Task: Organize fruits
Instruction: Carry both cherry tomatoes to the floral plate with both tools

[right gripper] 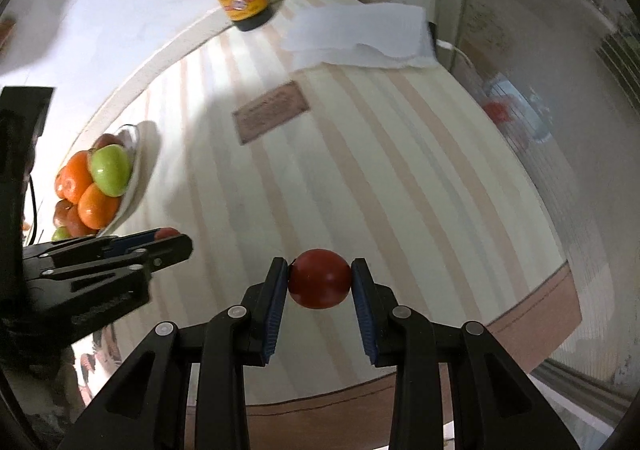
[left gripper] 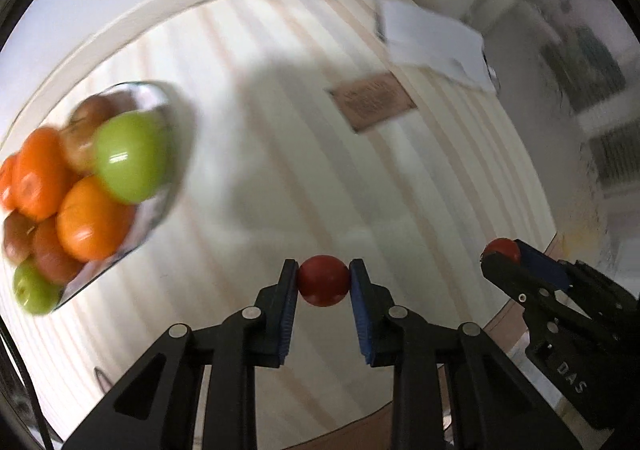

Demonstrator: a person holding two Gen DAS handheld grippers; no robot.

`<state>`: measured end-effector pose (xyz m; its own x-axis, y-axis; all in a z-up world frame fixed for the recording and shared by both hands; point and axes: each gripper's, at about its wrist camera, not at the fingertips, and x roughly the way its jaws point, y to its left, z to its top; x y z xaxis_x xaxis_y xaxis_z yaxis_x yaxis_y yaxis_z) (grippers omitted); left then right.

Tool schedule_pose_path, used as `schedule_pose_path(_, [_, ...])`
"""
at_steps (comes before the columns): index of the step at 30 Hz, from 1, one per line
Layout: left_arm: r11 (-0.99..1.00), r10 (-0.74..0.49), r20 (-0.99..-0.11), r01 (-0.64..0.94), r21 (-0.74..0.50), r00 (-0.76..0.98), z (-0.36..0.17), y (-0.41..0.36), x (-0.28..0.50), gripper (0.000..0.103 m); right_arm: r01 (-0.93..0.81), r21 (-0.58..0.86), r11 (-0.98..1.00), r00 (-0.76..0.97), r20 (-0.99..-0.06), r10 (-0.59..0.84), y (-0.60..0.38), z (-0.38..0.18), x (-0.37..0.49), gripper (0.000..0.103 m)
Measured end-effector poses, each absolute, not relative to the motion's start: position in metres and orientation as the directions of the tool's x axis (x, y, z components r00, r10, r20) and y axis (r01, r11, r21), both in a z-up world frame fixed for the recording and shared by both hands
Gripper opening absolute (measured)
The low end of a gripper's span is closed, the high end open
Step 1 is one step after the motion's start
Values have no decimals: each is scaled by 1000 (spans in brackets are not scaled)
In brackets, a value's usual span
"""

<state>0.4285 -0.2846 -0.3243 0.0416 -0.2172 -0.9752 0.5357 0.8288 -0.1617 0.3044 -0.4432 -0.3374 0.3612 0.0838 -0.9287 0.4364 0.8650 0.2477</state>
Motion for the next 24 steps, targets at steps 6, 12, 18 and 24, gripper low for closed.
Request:
schedule_pose_path(6, [896, -260, -959, 399, -196, 112, -286, -209, 451, 23, 305, 291, 907, 410, -899, 151, -404, -310, 339, 35])
schedule_pose_path(12, [948, -247, -953, 246, -200, 177, -262, -135, 485, 23, 155, 352, 923, 436, -863, 256, -347, -293, 394, 35])
schedule_pose_path(18, [968, -245, -953, 102, -230, 180, -267, -77, 522, 23, 28, 423, 906, 414, -829, 375, -284, -288, 453, 35])
schedule_pose_path(24, [965, -255, -950, -15, -262, 180, -276, -25, 540, 23, -42, 467, 884, 350, -822, 450, -233, -301, 488, 35])
